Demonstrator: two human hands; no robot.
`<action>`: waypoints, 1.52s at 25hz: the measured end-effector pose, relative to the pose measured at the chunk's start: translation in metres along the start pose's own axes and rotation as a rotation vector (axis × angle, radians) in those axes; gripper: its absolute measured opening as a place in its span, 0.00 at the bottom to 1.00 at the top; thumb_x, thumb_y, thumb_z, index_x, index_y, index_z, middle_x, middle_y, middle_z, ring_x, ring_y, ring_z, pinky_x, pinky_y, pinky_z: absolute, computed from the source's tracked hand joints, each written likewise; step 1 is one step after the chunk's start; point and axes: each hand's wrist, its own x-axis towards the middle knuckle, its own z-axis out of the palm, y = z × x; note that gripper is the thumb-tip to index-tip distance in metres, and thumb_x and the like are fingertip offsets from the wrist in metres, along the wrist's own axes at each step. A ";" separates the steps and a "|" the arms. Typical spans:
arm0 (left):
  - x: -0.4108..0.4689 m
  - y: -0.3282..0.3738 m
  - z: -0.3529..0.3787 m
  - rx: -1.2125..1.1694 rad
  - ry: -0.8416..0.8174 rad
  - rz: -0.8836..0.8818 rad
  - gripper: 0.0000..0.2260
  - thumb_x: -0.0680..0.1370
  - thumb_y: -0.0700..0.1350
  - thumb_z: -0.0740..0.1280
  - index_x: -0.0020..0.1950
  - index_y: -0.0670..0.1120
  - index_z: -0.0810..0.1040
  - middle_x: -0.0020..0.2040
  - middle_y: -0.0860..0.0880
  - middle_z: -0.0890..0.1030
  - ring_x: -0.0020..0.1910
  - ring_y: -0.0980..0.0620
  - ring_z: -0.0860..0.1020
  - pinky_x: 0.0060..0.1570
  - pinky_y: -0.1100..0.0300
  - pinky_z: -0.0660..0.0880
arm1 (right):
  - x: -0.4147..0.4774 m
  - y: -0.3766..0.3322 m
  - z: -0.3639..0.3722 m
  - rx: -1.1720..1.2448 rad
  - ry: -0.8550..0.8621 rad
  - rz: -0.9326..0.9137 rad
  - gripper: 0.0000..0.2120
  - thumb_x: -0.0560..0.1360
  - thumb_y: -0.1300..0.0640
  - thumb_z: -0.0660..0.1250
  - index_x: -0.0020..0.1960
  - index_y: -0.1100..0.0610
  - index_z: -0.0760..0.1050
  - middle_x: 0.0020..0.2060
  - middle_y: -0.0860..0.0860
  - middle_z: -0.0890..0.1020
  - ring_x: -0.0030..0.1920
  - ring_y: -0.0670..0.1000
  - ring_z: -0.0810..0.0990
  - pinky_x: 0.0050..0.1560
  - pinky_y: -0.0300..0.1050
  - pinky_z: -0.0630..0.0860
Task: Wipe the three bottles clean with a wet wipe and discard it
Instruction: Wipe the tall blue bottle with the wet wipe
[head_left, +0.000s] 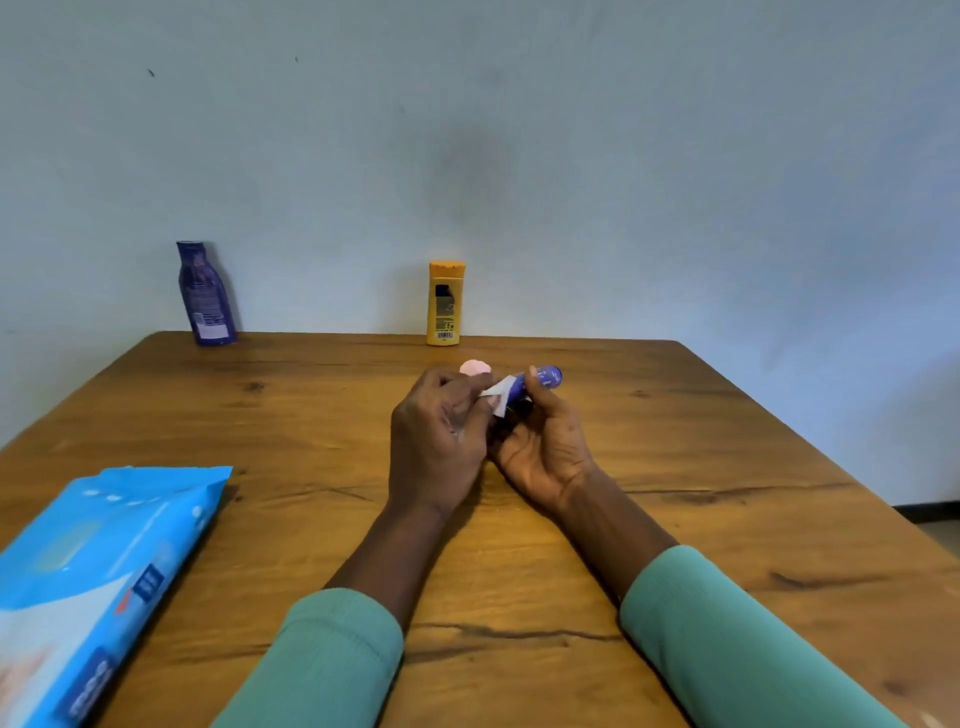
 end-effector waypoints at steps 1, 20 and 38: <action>0.001 -0.002 -0.001 -0.038 -0.003 -0.039 0.13 0.78 0.42 0.75 0.62 0.50 0.85 0.53 0.53 0.84 0.51 0.59 0.82 0.47 0.72 0.77 | 0.002 0.001 -0.001 0.005 -0.015 0.015 0.20 0.83 0.50 0.67 0.66 0.66 0.76 0.59 0.65 0.83 0.59 0.62 0.84 0.62 0.58 0.82; 0.013 -0.019 -0.016 -0.194 -0.271 -0.282 0.07 0.75 0.46 0.79 0.52 0.49 0.88 0.49 0.52 0.88 0.44 0.41 0.83 0.42 0.45 0.80 | 0.021 -0.007 -0.014 -0.174 -0.190 0.213 0.24 0.84 0.43 0.55 0.65 0.63 0.72 0.74 0.68 0.71 0.48 0.55 0.78 0.43 0.45 0.70; 0.016 -0.028 -0.020 0.127 -0.283 -0.034 0.13 0.72 0.49 0.81 0.53 0.49 0.82 0.49 0.58 0.83 0.40 0.57 0.79 0.36 0.63 0.73 | 0.032 -0.005 -0.012 -0.112 -0.156 0.234 0.33 0.84 0.43 0.61 0.78 0.66 0.62 0.71 0.68 0.74 0.73 0.67 0.74 0.79 0.66 0.60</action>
